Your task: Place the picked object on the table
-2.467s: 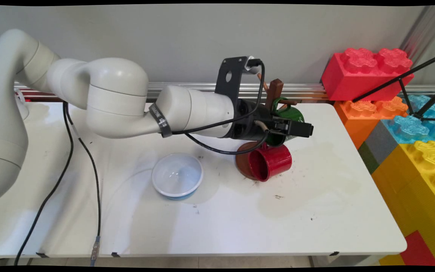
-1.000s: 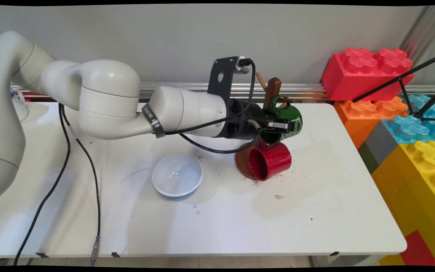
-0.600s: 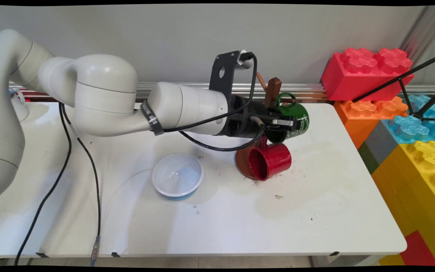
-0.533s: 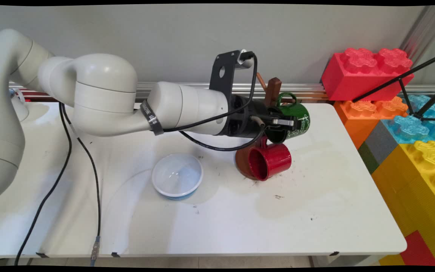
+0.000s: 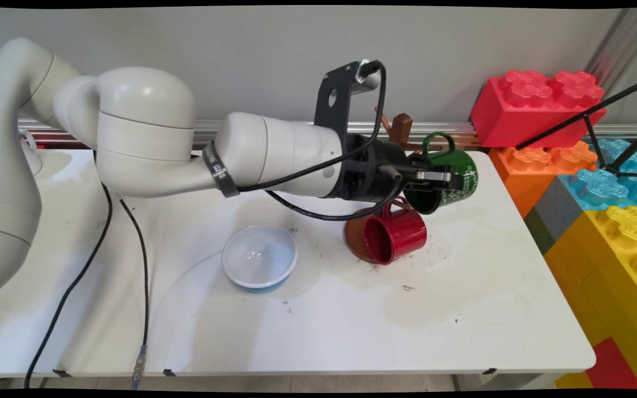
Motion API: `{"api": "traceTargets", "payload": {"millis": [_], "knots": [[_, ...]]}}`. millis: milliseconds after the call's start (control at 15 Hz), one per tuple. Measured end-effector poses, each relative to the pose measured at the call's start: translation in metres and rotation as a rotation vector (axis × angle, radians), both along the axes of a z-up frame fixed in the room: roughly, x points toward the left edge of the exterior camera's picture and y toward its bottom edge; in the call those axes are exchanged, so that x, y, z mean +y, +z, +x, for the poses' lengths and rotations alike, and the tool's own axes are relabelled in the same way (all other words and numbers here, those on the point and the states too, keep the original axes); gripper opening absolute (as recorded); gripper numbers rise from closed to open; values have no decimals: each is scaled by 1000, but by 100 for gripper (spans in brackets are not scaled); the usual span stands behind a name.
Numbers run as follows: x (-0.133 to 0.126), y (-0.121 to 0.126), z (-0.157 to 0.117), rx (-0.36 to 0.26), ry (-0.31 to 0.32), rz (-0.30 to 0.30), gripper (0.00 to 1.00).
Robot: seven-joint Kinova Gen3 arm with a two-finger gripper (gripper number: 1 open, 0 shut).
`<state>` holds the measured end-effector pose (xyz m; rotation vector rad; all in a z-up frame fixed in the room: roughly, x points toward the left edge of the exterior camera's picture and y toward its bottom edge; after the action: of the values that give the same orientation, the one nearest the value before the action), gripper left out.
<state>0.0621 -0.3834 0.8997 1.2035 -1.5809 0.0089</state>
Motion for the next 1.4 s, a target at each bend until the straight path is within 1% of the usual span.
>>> {"api": "traceTargets", "payload": {"millis": [267, 467, 667, 933, 1267, 1400], "knots": [[9, 9, -6, 28, -22, 19, 0], [17, 13, -4, 14, -55, 36, 0], [22, 18, 3, -27, -100, 50, 0], [26, 24, 10, -74, -146, 63, 0], [32, 34, 20, -149, -212, 86, 0], [35, 38, 24, -190, -243, 98, 0]]}}
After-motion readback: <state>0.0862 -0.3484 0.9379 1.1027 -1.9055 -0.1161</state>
